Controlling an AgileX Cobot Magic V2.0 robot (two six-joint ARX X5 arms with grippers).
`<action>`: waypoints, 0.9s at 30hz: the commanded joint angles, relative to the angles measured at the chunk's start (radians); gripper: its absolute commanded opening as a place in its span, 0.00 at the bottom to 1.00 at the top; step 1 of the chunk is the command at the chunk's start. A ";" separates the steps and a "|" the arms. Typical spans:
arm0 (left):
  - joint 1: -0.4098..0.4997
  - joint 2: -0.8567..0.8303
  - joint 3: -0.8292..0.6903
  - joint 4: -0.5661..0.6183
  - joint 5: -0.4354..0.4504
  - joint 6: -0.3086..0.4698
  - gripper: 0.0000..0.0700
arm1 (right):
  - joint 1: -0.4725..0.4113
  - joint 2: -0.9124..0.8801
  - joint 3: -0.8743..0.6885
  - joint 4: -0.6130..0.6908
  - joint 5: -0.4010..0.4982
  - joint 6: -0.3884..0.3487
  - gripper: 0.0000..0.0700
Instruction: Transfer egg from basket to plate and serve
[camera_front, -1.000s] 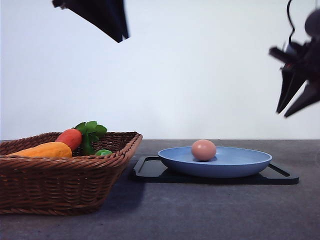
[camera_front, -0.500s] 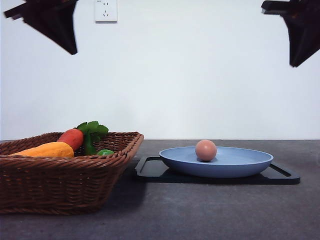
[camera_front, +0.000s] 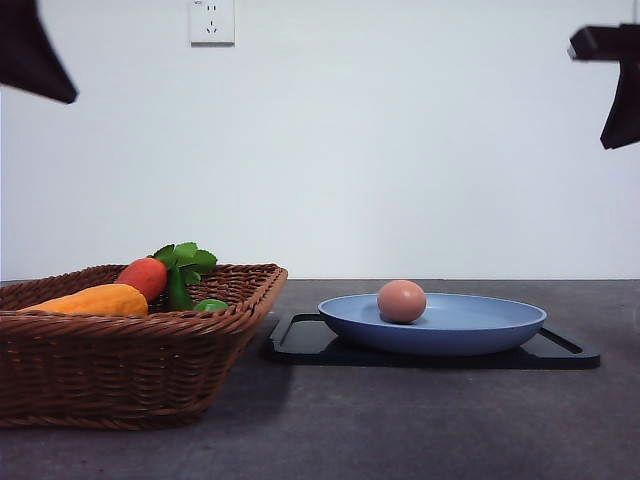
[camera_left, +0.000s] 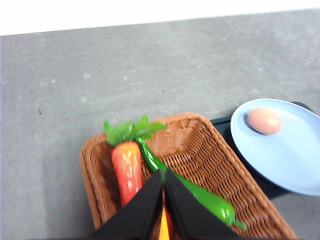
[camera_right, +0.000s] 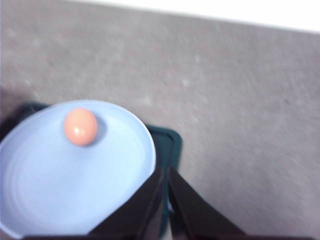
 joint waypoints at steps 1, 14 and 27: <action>-0.005 -0.043 -0.029 0.023 -0.003 -0.017 0.00 | 0.006 -0.002 -0.032 0.095 0.005 0.010 0.00; -0.005 -0.117 -0.045 -0.061 -0.003 -0.016 0.00 | 0.004 -0.003 -0.055 0.180 0.004 0.040 0.00; -0.009 -0.393 -0.047 -0.098 -0.021 0.015 0.00 | 0.004 -0.003 -0.055 0.189 0.005 0.040 0.00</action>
